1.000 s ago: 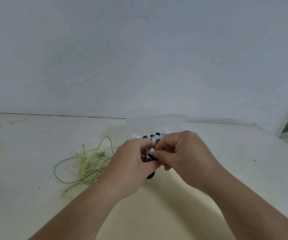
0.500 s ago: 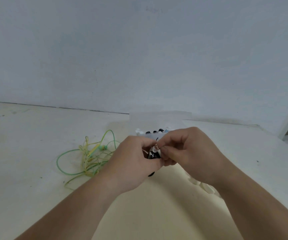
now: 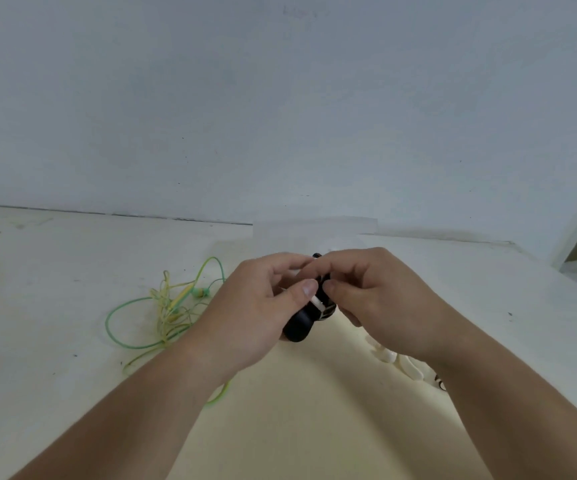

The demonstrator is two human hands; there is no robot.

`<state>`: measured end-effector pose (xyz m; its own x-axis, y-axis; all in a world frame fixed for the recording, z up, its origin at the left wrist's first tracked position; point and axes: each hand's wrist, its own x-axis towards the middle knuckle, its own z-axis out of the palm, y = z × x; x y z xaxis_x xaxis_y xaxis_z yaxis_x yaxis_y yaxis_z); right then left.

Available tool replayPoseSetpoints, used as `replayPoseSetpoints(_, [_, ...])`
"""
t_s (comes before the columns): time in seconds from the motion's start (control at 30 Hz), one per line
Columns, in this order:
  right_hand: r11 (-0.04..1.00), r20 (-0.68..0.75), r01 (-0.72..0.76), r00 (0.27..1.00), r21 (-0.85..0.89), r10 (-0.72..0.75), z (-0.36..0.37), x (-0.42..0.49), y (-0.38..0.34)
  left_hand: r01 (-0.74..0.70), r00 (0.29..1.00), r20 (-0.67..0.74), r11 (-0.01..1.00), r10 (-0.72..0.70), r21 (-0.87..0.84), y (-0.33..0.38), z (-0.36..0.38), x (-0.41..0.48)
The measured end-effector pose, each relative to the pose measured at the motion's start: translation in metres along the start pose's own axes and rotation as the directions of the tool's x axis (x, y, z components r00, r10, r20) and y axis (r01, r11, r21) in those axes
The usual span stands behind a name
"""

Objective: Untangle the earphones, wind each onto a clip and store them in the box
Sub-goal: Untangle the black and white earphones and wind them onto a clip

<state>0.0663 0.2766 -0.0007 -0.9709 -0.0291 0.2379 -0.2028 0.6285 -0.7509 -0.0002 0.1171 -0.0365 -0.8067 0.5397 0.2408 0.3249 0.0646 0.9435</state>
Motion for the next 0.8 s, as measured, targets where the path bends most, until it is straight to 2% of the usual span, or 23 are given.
replayPoseSetpoints(0.1, [1.000, 0.025, -0.016, 1.000, -0.014, 0.017, -0.002, -0.001, -0.002, 0.011, 1.000, -0.019, 1.000, -0.011, -0.027, 0.003, 0.001, 0.000])
replayPoseSetpoints(0.2, [0.998, -0.019, -0.012, 1.000, -0.056, 0.011, 0.001, 0.000, 0.001, 0.028, 0.999, -0.027, 0.998, -0.030, -0.064, 0.005, 0.001, -0.002])
replayPoseSetpoints(0.57, [0.997, -0.095, 0.005, 0.995, 0.072, 0.001, 0.004, 0.000, 0.002, 0.042, 0.998, -0.040, 0.985, -0.049, -0.167, 0.006, 0.002, -0.003])
replayPoseSetpoints(0.7, [0.999, -0.180, 0.045, 0.983, 0.017, -0.041, 0.006, 0.000, 0.003, 0.043, 0.988, -0.131, 0.958, -0.083, -0.284, 0.008, 0.001, -0.001])
replayPoseSetpoints(0.8, [1.000, -0.238, 0.018, 0.971, -0.001, -0.018, 0.009, 0.000, 0.004, 0.030, 0.990, -0.117, 0.934, -0.076, -0.355, 0.013, 0.001, -0.001])
